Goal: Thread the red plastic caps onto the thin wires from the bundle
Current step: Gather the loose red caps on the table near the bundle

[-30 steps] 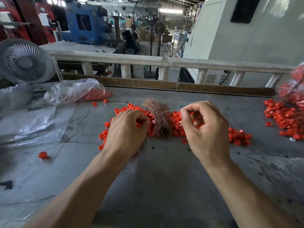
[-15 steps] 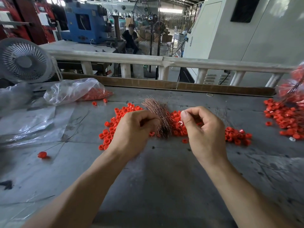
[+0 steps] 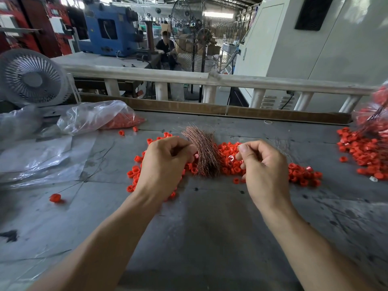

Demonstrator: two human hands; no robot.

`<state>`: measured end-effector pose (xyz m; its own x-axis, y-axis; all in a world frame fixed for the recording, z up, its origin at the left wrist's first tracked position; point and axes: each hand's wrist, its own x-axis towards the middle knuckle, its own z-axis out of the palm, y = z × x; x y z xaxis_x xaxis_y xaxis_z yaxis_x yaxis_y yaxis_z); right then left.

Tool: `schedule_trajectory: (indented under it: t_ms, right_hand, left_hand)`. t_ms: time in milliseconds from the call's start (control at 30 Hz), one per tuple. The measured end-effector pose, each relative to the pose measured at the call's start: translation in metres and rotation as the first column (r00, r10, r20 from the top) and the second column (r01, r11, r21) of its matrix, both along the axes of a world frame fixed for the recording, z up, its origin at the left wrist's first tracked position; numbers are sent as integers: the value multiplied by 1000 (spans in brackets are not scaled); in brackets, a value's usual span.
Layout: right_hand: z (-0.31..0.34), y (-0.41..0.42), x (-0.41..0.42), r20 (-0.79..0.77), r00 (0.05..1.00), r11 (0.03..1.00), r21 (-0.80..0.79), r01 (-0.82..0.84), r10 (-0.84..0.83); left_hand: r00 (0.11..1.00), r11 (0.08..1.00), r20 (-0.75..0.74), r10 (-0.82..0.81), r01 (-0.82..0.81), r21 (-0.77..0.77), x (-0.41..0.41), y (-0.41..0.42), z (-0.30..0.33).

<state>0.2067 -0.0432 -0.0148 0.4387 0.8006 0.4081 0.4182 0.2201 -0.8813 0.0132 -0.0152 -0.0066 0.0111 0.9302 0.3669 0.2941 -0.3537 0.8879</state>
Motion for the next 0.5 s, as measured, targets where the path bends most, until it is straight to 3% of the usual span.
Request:
schedule_trajectory:
  t_ms: [500]
  right_hand:
    - [-1,1,4,-80,995,998,-8,62,-62]
  left_hand:
    - [1000,994,-29,7,-10,-109,0,4,-5]
